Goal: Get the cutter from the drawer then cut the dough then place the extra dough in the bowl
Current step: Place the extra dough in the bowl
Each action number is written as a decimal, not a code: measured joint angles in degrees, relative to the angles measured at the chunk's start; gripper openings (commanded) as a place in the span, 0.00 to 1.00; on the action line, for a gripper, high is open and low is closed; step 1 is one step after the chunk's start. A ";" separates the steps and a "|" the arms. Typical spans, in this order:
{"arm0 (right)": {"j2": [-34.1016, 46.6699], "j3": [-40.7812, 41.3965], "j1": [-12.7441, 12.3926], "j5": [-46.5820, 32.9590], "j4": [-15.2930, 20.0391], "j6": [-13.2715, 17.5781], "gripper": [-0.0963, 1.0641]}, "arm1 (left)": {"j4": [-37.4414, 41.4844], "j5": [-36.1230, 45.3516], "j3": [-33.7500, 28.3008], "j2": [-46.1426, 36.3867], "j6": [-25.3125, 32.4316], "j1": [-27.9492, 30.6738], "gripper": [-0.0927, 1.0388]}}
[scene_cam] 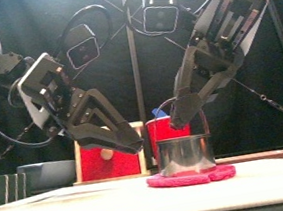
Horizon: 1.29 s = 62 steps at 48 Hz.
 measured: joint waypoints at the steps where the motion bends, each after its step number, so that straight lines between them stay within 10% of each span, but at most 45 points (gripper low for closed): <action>1: 0.00 0.00 0.00 0.09 0.18 0.09 0.43 | -0.09 0.09 0.00 0.09 0.00 -0.09 0.66; 62: 0.09 -0.79 0.00 2.11 1.58 0.09 0.43 | -0.97 0.09 0.00 1.76 -0.09 0.09 0.66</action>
